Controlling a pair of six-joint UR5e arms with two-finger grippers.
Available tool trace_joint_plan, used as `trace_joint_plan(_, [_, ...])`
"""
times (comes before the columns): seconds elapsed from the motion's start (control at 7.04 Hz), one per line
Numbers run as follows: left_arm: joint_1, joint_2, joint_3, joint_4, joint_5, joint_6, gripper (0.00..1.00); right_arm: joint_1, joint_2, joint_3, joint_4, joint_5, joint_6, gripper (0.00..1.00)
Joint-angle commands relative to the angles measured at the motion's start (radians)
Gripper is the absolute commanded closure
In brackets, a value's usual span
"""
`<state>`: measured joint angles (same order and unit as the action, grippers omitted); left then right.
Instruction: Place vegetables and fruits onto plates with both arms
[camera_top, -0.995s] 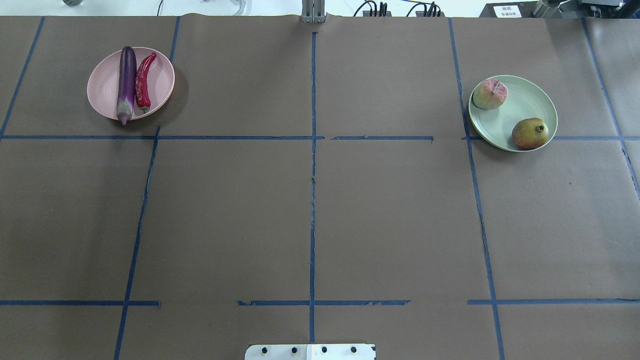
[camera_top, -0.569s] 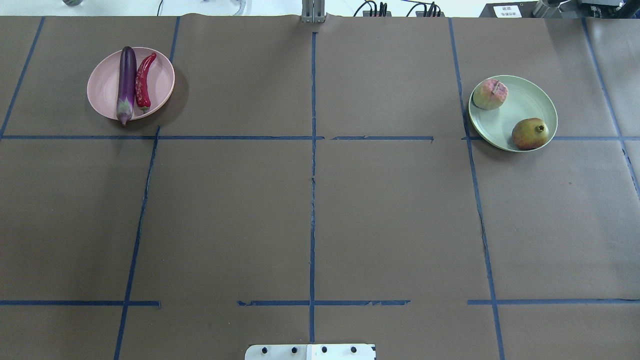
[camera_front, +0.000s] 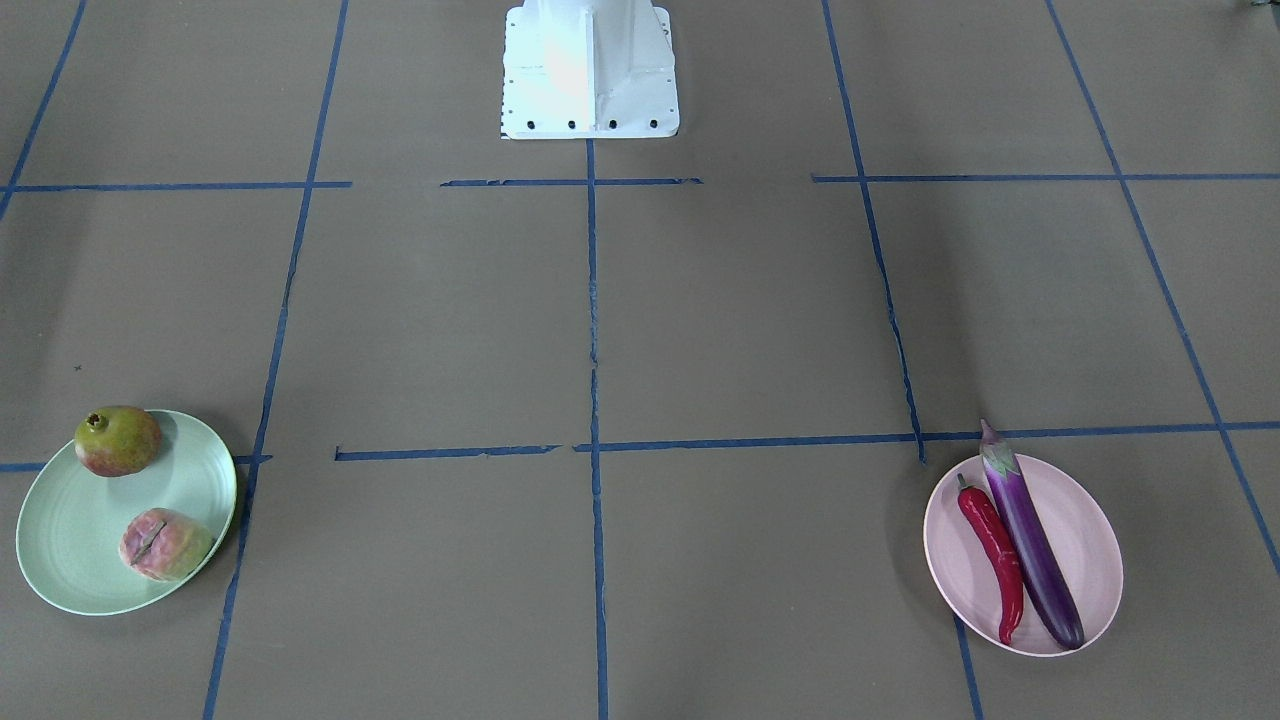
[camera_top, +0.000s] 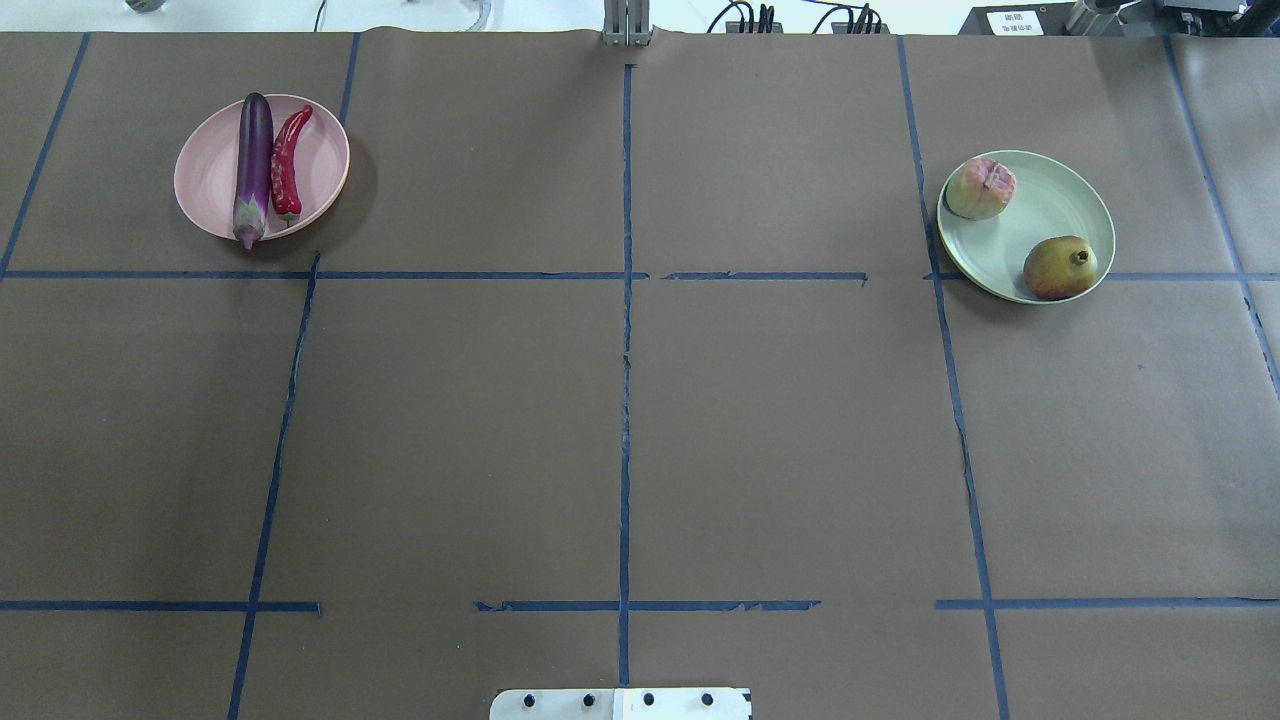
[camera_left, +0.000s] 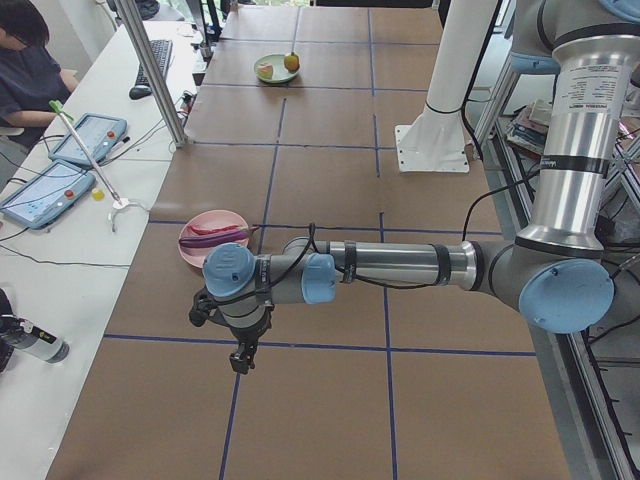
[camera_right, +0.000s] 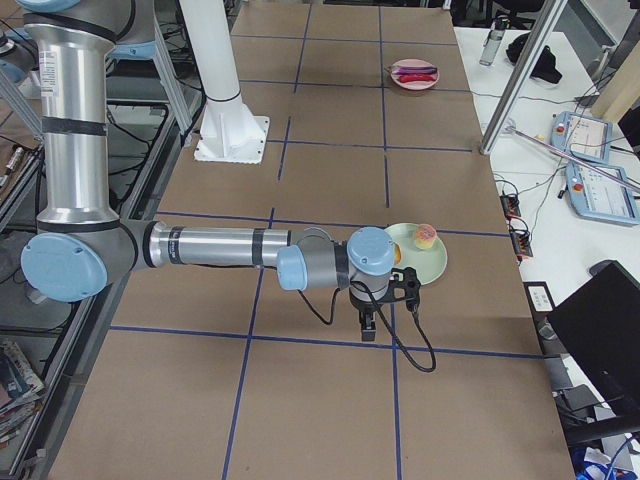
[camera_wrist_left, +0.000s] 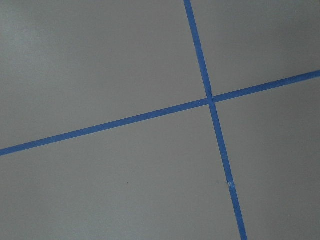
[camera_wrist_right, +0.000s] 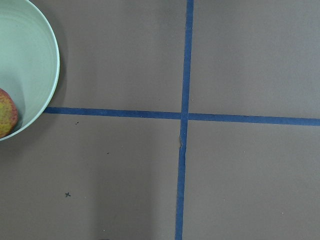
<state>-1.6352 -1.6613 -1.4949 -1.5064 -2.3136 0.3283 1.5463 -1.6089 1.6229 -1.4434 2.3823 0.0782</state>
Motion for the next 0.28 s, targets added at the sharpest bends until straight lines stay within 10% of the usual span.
trace_joint_plan(0.0, [0.0, 0.0, -0.001, 0.0, 0.0, 0.0, 0.0, -0.002, 0.0, 0.0, 0.0, 0.0, 0.0, 0.0])
trace_joint_plan(0.14, [0.0, 0.0, -0.001, 0.0, 0.0, 0.0, 0.0, 0.0, 0.0, 0.0, 0.0, 0.0, 0.0, 0.0])
